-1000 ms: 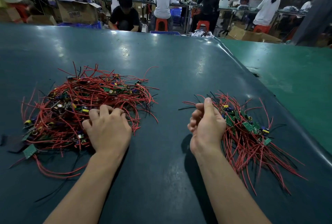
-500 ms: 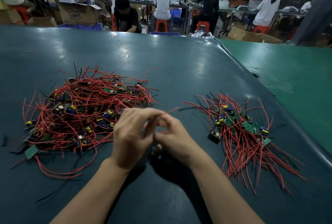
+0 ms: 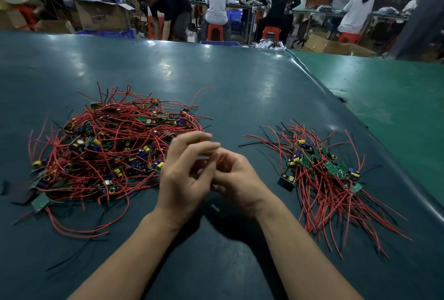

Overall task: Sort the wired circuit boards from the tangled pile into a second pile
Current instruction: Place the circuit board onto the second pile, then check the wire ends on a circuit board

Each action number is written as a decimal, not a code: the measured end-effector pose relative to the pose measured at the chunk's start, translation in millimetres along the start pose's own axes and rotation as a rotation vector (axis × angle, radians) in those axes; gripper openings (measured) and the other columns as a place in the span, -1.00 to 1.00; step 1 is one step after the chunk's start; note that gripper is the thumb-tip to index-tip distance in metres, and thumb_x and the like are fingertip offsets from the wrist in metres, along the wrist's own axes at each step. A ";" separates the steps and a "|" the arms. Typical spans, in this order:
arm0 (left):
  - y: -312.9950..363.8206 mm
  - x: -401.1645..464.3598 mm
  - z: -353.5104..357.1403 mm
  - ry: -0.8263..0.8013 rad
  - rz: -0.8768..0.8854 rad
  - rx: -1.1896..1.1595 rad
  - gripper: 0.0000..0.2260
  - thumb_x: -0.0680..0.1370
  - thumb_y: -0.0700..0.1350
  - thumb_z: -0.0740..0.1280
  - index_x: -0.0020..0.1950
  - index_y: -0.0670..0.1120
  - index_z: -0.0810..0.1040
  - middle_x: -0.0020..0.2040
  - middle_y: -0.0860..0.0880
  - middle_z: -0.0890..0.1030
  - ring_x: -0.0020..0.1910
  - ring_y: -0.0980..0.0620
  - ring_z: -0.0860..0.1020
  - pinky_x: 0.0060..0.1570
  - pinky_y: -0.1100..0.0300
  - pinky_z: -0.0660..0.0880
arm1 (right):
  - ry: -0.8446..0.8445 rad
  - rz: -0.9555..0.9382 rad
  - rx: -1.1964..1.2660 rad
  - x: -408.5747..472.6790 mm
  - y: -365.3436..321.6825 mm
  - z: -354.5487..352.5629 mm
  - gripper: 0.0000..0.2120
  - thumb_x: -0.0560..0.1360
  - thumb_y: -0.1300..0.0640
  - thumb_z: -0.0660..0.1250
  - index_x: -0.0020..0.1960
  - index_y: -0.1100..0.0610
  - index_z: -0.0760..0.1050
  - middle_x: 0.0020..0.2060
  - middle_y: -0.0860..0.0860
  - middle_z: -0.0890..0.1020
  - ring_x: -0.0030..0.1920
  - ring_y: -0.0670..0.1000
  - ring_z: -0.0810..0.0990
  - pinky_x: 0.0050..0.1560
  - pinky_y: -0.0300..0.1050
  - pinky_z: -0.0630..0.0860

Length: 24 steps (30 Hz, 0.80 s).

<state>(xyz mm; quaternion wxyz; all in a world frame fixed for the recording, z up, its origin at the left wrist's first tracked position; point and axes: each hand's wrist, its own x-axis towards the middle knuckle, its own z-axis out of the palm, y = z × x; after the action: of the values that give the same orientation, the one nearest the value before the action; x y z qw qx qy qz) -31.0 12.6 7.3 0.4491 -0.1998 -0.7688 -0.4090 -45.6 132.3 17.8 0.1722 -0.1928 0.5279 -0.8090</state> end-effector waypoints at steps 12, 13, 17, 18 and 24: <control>0.5 0.2 9.7 -0.171 -0.735 -0.525 -0.43 0.55 0.34 0.17 -0.10 -0.17 0.58 -0.41 -0.11 0.62 -0.63 0.08 0.42 -0.61 0.35 0.29 | 0.337 -0.102 0.417 -3.9 -30.6 -19.4 -0.83 0.39 0.24 0.31 -0.15 0.18 0.68 -0.36 0.05 0.60 -0.36 -0.07 0.58 -0.30 -0.26 0.55; -2.5 3.6 9.1 -0.122 -0.791 -0.604 -0.48 0.55 0.29 0.18 -0.05 -0.19 0.55 -0.39 -0.12 0.61 -0.64 0.07 0.41 -0.64 0.34 0.27 | 0.311 -0.078 0.375 -4.4 -30.0 -18.0 -0.83 0.39 0.24 0.32 -0.16 0.16 0.69 -0.36 0.05 0.60 -0.36 -0.07 0.58 -0.29 -0.26 0.55; -2.2 4.5 3.7 -0.049 -0.773 -0.717 -0.70 0.56 0.08 0.27 -0.03 -0.16 0.56 -0.40 -0.05 0.53 -0.60 0.10 0.35 -0.59 0.32 0.27 | 0.266 -0.039 0.273 -3.3 -28.9 -17.6 -0.81 0.40 0.21 0.35 -0.03 0.16 0.66 -0.26 0.06 0.65 -0.36 -0.07 0.58 -0.30 -0.28 0.54; -1.3 2.0 3.6 -0.086 -0.728 -0.700 -0.72 0.60 0.05 0.27 0.00 -0.16 0.59 -0.38 -0.05 0.54 -0.56 0.08 0.38 -0.54 0.30 0.30 | 0.265 -0.022 0.204 -2.5 -27.3 -16.8 -0.78 0.39 0.18 0.37 0.02 0.16 0.64 -0.21 0.06 0.67 -0.36 -0.08 0.58 -0.31 -0.28 0.54; 2.0 -11.1 1.7 -0.489 -0.408 -0.322 -0.75 0.64 -0.02 0.13 0.01 -0.05 0.58 -0.19 0.14 0.65 -0.24 0.17 0.60 -0.21 0.25 0.46 | 0.208 0.113 -0.203 -5.4 -19.7 -10.2 -0.71 0.32 -0.04 0.44 -0.05 0.10 0.71 -0.21 0.03 0.70 -0.24 -0.04 0.56 -0.33 -0.24 0.43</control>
<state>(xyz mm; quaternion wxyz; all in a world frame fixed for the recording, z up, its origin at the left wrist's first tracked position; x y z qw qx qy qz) -24.8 15.8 -1.7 0.1238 -0.2024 -0.8032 -0.5464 -47.5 150.5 31.4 0.1414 -0.0946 0.6320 -0.7561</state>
